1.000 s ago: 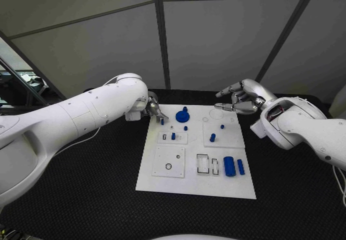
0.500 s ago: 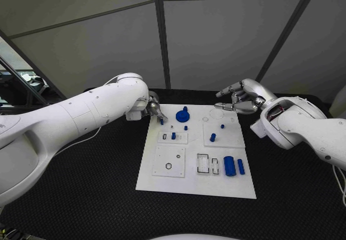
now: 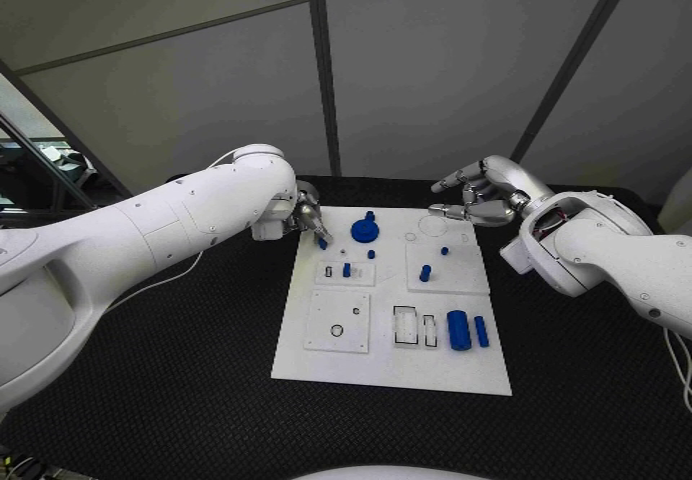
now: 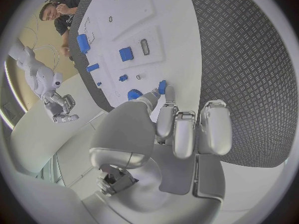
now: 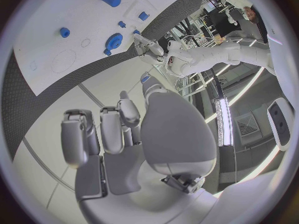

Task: Assemble the parts on the task board

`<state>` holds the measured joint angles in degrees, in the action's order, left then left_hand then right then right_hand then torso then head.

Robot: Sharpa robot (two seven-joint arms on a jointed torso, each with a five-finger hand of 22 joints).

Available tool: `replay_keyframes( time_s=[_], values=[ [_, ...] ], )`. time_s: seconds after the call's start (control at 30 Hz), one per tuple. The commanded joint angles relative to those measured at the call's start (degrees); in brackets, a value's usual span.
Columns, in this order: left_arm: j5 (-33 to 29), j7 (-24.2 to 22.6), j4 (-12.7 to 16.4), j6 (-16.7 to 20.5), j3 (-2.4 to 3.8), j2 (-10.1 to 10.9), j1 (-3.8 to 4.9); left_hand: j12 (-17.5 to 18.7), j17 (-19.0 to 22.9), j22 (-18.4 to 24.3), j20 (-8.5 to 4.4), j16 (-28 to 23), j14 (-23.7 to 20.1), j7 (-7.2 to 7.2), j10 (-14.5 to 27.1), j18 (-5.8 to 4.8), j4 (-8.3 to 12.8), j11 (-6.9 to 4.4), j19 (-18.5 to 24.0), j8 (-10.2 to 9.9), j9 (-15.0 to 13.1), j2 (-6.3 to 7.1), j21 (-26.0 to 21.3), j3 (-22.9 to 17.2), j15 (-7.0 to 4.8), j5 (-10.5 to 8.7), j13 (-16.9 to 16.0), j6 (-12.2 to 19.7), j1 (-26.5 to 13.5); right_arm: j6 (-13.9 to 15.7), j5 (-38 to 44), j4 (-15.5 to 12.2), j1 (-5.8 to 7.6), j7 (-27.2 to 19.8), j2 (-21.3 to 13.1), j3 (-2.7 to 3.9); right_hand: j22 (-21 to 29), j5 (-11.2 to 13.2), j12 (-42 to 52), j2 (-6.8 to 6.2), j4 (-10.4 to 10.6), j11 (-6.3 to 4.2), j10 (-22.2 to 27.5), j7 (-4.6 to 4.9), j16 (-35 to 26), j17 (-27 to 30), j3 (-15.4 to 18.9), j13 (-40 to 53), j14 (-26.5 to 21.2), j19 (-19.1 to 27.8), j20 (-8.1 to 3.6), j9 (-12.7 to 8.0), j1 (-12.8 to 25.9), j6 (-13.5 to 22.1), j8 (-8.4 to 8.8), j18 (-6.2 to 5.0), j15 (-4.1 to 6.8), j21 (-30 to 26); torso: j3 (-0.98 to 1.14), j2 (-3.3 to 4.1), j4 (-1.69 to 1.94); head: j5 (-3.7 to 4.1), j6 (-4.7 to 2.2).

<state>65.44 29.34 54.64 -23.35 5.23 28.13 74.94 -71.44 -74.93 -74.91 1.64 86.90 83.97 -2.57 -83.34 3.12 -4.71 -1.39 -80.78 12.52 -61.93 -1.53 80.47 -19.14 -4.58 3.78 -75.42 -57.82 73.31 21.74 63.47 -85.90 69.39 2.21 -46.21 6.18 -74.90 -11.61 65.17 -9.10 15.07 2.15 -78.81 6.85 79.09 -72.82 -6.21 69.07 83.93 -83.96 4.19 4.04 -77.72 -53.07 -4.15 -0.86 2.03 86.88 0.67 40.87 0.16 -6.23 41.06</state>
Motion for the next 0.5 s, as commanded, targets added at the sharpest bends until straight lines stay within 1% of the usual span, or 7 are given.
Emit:
replay_keyframes(
  time_s=[0.03, 0.13, 0.27, 0.43, 0.5],
  values=[
    [-0.7, -0.7, 0.4, -0.9, 0.01, 0.3, 0.0, 0.0, -11.8, -1.8, 0.31, 0.2, 5.2, -0.02, 0.0, 0.28, 2.4, 0.06, -0.2, 0.4, -0.5, -2.57, 0.2, -1.9, 0.08, -0.14, -7.4, -0.1, 2.1, -0.3, 0.2, -0.1, 0.11, -0.4, 0.0, 0.04, -11.1, 0.2, 0.0, 0.26, 0.0, -0.14, 0.2, 0.08, -0.3, -0.1, -0.2, 0.1, 2.4, -3.5, -0.2, -0.1, 0.3, -0.5, 0.28, -0.26, 0.36, -0.2, 0.02, -0.05, 0.03, 0.04, -0.05],
    [-0.7, -0.9, 0.9, -0.3, 0.01, 0.8, -0.06, -0.1, -11.9, -1.9, 0.34, 0.3, 5.2, -0.03, -0.1, 0.27, 3.1, 0.06, -0.2, 0.6, -0.9, -2.58, 0.2, -2.4, 0.09, -0.25, -7.5, 0.0, 1.8, -0.3, 0.2, -0.1, 0.11, -0.4, 0.0, 0.04, -11.1, 0.2, 0.0, 0.26, 0.0, -0.14, 0.2, 0.08, -0.3, -0.1, -0.2, 0.1, 2.4, -3.5, -0.2, -0.1, 0.3, -0.5, 0.28, -0.26, 0.36, -0.2, 0.0, -0.03, 0.04, -0.01, -0.08],
    [-0.8, -1.7, 2.5, 1.3, 0.01, 1.8, -0.19, -0.4, -11.9, -2.1, 0.35, 0.3, 5.2, -0.02, -0.3, 0.24, 4.2, 0.04, -0.3, 0.8, -1.3, -2.45, 0.3, -3.0, 0.09, -0.27, -7.6, 0.0, 1.4, -0.3, 0.2, -0.1, 0.11, -0.5, 0.0, 0.04, -11.1, 0.2, 0.0, 0.26, 0.0, -0.14, 0.2, 0.08, -0.3, -0.1, -0.2, 0.1, 2.4, -3.5, -0.2, -0.1, 0.3, -0.5, 0.28, -0.26, 0.36, -0.2, 0.01, -0.04, 0.04, -0.05, -0.1],
    [-0.8, -2.9, 6.3, 3.6, 0.01, 4.1, -0.3, -0.6, -11.9, -2.3, 0.33, 0.3, 5.2, 0.01, -0.4, 0.2, 5.7, -0.01, -0.4, 1.2, -2.0, -2.13, 0.4, -3.8, 0.04, -0.15, -7.7, 0.1, 0.9, -0.2, 0.1, 0.0, 0.11, -0.6, -0.1, 0.04, -11.1, 0.2, 0.1, 0.48, 0.0, -0.15, 0.1, 0.07, -0.3, -0.1, -0.3, 0.1, 2.4, -3.5, -0.21, -0.1, 0.4, -0.6, 0.28, -0.26, 0.37, -0.2, -0.01, -0.02, 0.03, -0.03, -0.07],
    [-0.8, -3.1, 8.7, 4.7, 0.01, 5.6, -0.39, -0.6, -11.9, -2.5, 0.31, 0.2, 5.2, 0.0, -0.5, 0.18, 6.5, -0.03, -0.5, 1.3, -2.2, -2.03, 0.5, -4.3, 0.03, 0.13, -7.7, 0.1, 0.6, -0.2, 0.1, 0.0, 0.11, -0.6, -0.2, 0.04, -11.1, 0.2, 0.1, 0.48, 0.0, -0.15, 0.1, 0.07, -0.3, -0.1, -0.3, 0.1, 2.4, -3.5, -0.21, -0.1, 0.4, -0.6, 0.28, -0.26, 0.37, -0.2, -0.01, -0.03, 0.04, 0.01, -0.06]
  ],
)
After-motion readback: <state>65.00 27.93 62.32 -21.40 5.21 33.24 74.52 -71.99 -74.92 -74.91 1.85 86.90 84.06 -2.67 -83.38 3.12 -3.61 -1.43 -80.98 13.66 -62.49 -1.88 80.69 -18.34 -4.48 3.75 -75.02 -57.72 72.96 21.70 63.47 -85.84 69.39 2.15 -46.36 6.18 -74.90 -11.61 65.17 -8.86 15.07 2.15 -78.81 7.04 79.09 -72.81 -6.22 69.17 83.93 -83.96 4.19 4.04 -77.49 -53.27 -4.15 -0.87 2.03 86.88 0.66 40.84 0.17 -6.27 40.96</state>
